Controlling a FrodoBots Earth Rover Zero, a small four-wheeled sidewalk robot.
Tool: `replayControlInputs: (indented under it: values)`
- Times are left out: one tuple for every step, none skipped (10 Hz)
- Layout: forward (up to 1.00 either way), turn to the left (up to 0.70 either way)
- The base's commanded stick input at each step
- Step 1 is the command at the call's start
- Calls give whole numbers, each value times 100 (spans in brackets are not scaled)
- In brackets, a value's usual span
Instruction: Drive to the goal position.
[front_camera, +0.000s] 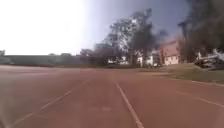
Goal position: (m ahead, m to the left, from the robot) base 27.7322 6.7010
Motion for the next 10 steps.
replayControlInputs:
  values:
    - [70,0]
    - [70,0]
    - [70,0]
    - [70,0]
    - [70,0]
    - [70,0]
    - [70,0]
    - [70,0]
    - [70,0]
    - [70,0]
